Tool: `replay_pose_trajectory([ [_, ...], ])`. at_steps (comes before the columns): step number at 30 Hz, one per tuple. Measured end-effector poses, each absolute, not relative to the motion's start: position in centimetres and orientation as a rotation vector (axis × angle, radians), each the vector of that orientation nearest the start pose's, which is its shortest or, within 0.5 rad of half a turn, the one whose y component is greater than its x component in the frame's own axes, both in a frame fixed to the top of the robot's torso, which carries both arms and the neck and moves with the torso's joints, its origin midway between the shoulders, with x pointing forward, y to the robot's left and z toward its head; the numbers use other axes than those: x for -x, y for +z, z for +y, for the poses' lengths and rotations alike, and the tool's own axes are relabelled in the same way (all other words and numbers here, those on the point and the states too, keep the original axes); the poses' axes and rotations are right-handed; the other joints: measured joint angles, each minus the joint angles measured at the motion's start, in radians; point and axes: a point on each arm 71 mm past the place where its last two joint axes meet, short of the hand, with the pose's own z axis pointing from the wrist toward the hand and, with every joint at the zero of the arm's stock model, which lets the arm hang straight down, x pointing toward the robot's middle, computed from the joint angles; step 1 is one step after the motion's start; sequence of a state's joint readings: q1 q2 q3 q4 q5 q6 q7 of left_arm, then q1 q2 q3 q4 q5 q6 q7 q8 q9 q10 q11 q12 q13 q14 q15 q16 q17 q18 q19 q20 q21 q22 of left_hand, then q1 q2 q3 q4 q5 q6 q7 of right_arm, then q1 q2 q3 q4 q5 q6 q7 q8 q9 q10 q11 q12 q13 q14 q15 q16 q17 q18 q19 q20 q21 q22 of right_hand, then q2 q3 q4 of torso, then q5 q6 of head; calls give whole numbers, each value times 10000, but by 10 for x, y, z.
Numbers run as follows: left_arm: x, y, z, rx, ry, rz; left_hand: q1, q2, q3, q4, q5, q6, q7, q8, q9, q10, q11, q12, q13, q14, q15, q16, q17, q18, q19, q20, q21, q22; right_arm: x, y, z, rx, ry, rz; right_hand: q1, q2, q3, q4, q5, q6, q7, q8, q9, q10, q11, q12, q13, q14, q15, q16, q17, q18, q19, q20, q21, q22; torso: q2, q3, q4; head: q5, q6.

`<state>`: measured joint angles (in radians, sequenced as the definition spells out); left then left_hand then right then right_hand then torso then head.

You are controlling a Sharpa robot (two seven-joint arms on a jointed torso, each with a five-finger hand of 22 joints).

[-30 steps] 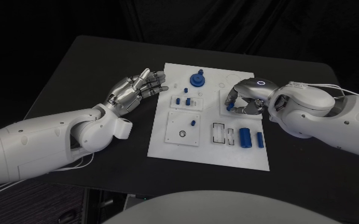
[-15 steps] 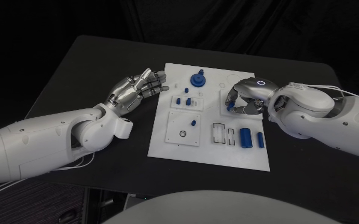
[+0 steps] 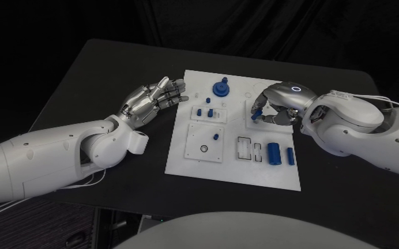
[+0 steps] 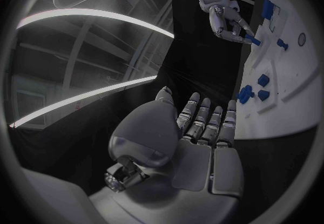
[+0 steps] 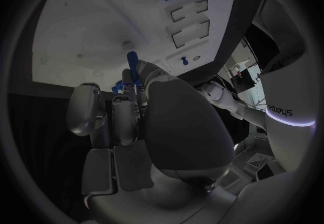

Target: Assemble the parts on the task board

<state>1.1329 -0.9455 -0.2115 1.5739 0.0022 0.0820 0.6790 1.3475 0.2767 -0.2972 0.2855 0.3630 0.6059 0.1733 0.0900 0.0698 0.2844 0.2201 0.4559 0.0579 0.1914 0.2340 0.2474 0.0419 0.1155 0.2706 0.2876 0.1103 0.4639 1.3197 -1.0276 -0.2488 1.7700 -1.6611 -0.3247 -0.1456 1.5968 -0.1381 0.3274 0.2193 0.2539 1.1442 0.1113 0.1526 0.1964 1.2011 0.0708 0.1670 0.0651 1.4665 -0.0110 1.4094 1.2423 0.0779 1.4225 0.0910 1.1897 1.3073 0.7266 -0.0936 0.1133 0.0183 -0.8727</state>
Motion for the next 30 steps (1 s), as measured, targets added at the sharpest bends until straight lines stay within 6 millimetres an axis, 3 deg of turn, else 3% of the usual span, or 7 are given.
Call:
replay_pose_trajectory([
  [8, -427, -242, 231, 10674, -19366, 14694, 0, 0, 0, 0, 40, 0, 0, 0, 0, 36, 36, 40, 0, 0, 0, 0, 0, 0, 0, 0, 0, -34, -414, -157, -203, 4484, 5953, 16017, 67, -66, 57, 26, -116, 49, -18, 52, 1, 36, 36, -97, 8, -10, -44, 0, 0, 0, -1, 0, 0, 0, -2, 1, -7, 89, 0],
  [14, -428, -242, 231, 10668, -19359, 14691, 0, 0, 28, 28, 40, 0, 0, 0, -1, 36, 36, 39, 0, 0, 0, 0, 0, -1, -36, 36, 0, -56, -399, -148, -173, 5010, 6761, 15718, 67, -67, 71, 12, -191, 48, -19, 52, 4, 36, 36, -164, 10, 9, -62, 0, 37, 1, 35, -35, 0, 0, -4, -13, -7, 242, 0],
  [20, -429, -242, 231, 10658, -19352, 14696, -69, 68, 28, 28, 40, 0, 0, 0, -1, 36, 36, 39, 0, -37, 37, 0, 0, -1, -36, 36, 0, -90, -386, -151, -138, 5861, 7535, 15524, 32, -125, 71, 12, -271, 47, -19, 52, 29, 108, 41, -194, 10, 9, -61, 0, 0, 0, 35, -34, 0, 0, -6, -31, 3, 521, 0],
  [21, -429, -243, 230, 10656, -19350, 14696, -69, 68, 27, 28, 40, 0, 0, 0, -1, 36, 36, 39, 0, -37, 37, 0, 0, -1, -36, 36, 0, -90, -384, -153, -133, 5984, 7639, 15508, 21, -136, 85, -2, -271, 47, -19, 52, 290, 165, -16, -199, 9, 9, -61, 0, -6, 0, 35, -34, 0, 2, -6, -34, 4, 580, 0],
  [23, -430, -243, 230, 10652, -19347, 14699, -69, 68, 27, 28, 40, 0, 0, 0, -1, 36, 36, 39, 0, -37, 37, 0, 0, -1, -60, 12, 0, -105, -381, -157, -121, 6277, 7877, 15442, 7, -150, 97, -14, -272, 46, -19, 52, 291, 165, -16, -203, 9, 9, -61, 0, -6, 0, 35, -35, 0, 7, -8, -34, 3, 671, 0],
  [30, -430, -243, 227, 10640, -19414, 14730, -111, 111, 27, 28, 40, 0, 0, -1, -2, -1, 72, 39, 0, -72, 1, 0, 0, 0, -109, 35, 0, -136, -374, -170, -93, 7021, 8414, 15317, 6, -151, 151, -13, -341, 81, -56, 50, 297, 230, -16, -234, 8, 9, -61, 0, -39, 0, 34, -34, -1, 7, -9, -16, -4, 766, 0],
])
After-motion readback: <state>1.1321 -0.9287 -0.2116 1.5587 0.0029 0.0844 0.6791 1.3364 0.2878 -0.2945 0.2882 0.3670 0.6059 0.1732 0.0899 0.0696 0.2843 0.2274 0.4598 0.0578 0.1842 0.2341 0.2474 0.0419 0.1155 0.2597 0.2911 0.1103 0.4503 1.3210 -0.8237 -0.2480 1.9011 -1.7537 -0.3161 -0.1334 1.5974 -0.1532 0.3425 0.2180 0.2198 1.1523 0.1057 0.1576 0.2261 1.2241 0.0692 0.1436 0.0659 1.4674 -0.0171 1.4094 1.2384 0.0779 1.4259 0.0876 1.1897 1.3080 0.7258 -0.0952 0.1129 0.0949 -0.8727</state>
